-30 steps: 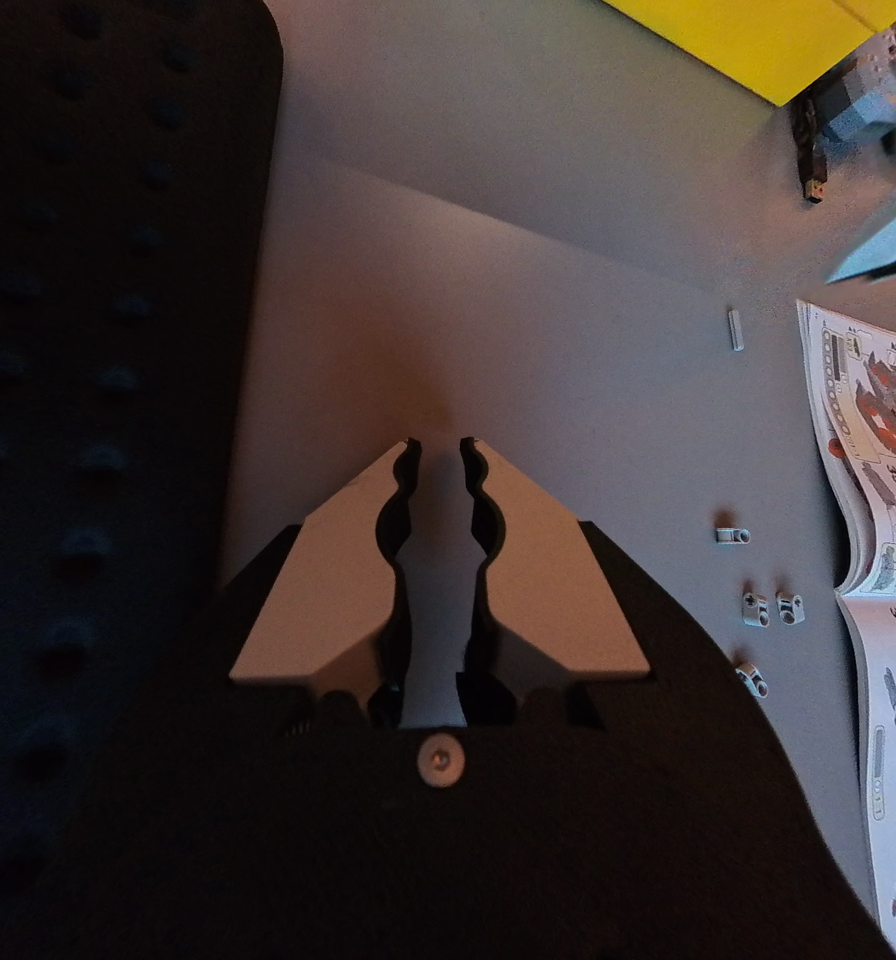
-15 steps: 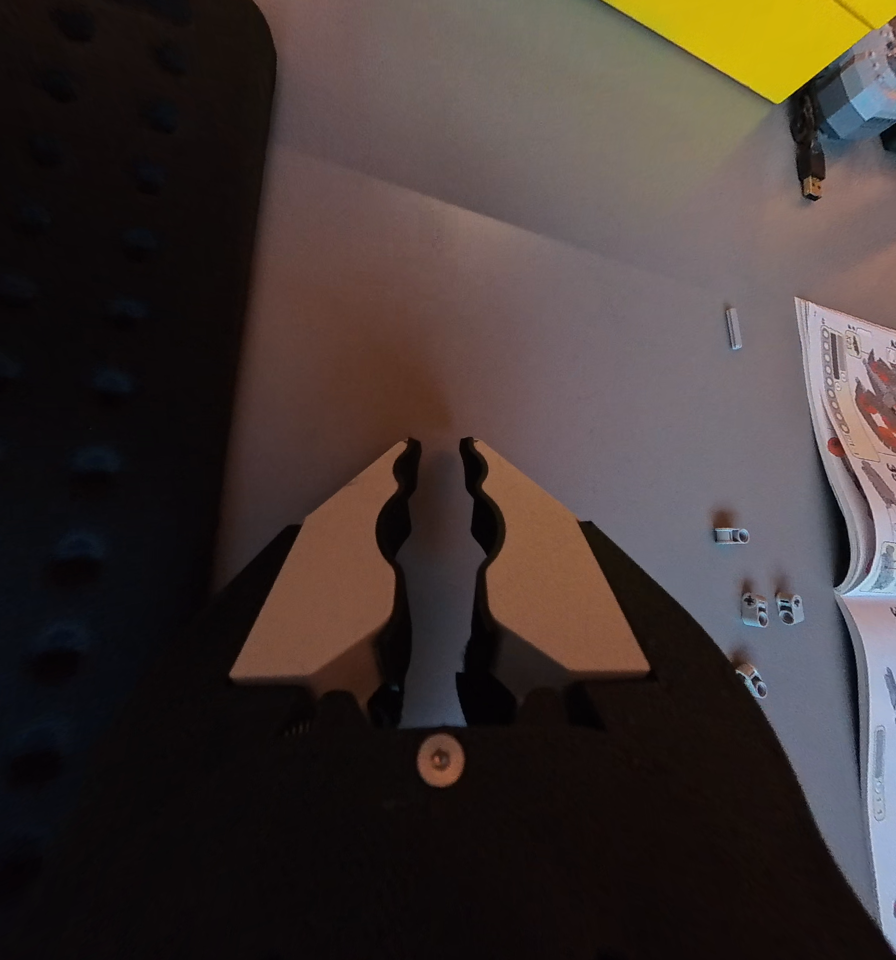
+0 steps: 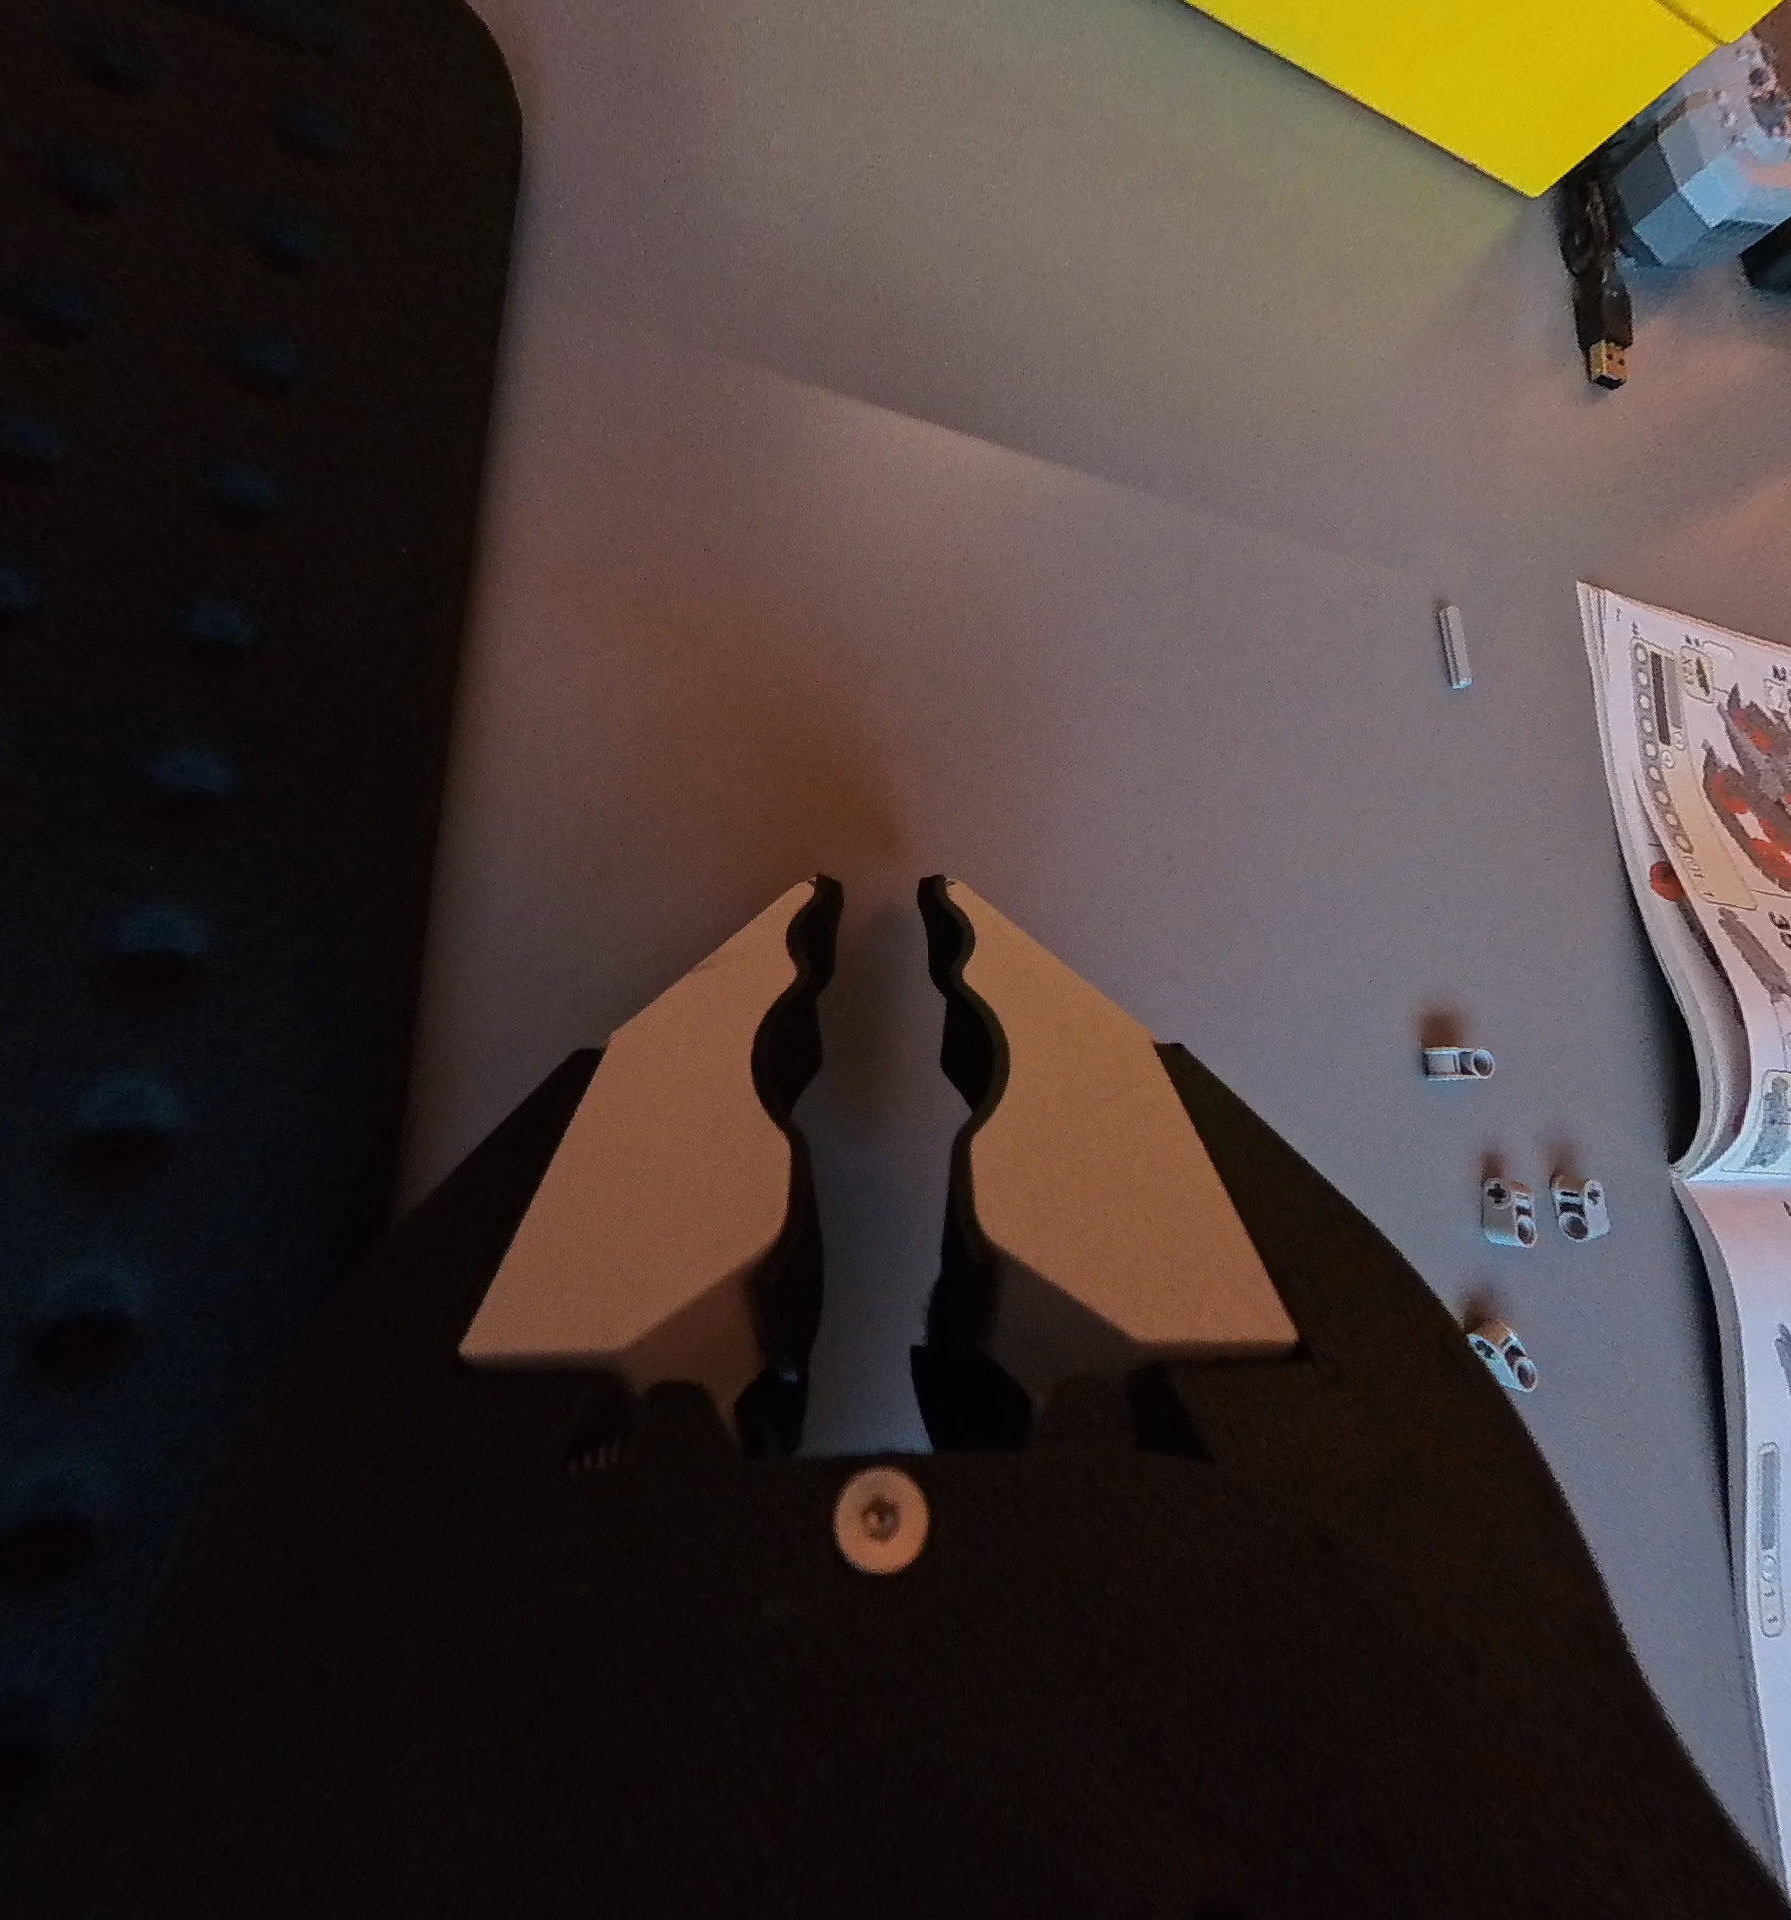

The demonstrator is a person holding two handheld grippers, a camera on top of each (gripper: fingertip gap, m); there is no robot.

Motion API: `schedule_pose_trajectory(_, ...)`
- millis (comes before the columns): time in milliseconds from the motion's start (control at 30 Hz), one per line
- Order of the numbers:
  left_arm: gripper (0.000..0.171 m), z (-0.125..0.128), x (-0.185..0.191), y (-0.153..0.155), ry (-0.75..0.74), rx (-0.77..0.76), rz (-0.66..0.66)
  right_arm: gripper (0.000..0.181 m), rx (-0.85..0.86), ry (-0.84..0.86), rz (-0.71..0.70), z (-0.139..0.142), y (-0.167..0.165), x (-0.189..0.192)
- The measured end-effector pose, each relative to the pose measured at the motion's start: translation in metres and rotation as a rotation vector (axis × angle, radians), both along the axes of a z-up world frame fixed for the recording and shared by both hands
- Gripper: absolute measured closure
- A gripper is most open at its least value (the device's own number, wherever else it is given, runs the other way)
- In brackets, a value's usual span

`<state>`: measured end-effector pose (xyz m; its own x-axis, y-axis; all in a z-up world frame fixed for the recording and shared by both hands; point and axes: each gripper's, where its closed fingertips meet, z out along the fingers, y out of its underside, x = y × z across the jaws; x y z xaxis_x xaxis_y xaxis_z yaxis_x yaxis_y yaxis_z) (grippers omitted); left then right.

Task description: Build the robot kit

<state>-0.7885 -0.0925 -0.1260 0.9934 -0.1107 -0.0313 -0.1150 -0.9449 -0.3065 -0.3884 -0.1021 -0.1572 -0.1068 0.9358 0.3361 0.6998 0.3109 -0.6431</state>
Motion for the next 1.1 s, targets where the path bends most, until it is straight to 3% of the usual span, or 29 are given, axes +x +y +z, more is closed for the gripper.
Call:
schedule_pose_trajectory(100, 0.129, -0.003, 0.013, 0.000, -0.072, 0.010, -0.022, 0.164, -0.009, 0.005, -0.002, 0.000, 0.001, 0.000)
schedule_pose_trajectory(300, 0.125, 0.009, 0.021, 0.021, -0.074, 0.069, -0.081, 0.165, -0.022, 0.017, -0.006, -0.001, 0.003, -0.001)
schedule_pose_trajectory(500, 0.139, 0.007, -0.009, 0.060, 0.046, 0.058, 0.005, 0.165, -0.034, 0.023, -0.009, -0.001, 0.004, -0.001)
schedule_pose_trajectory(667, 0.143, -0.004, -0.019, 0.071, 0.123, -0.013, 0.007, 0.165, -0.028, 0.021, -0.010, -0.001, 0.005, -0.001)
schedule_pose_trajectory(733, 0.143, -0.003, -0.008, 0.073, 0.071, -0.005, -0.012, 0.165, -0.027, 0.021, -0.010, -0.001, 0.006, -0.001)
schedule_pose_trajectory(800, 0.144, 0.003, 0.017, 0.073, -0.018, 0.028, -0.107, 0.165, -0.025, 0.019, -0.010, -0.001, 0.006, 0.000)
schedule_pose_trajectory(867, 0.151, 0.008, 0.049, 0.065, -0.065, 0.060, -0.314, 0.165, -0.022, 0.018, -0.009, -0.001, 0.006, 0.000)
schedule_pose_trajectory(967, 0.147, 0.001, 0.074, 0.051, 0.085, 0.107, -0.653, 0.166, -0.027, 0.020, -0.008, -0.001, 0.006, 0.000)
schedule_pose_trajectory(1100, 0.150, -0.014, 0.085, 0.053, 0.215, 0.099, -0.835, 0.166, -0.040, 0.025, -0.011, -0.001, 0.006, -0.001)
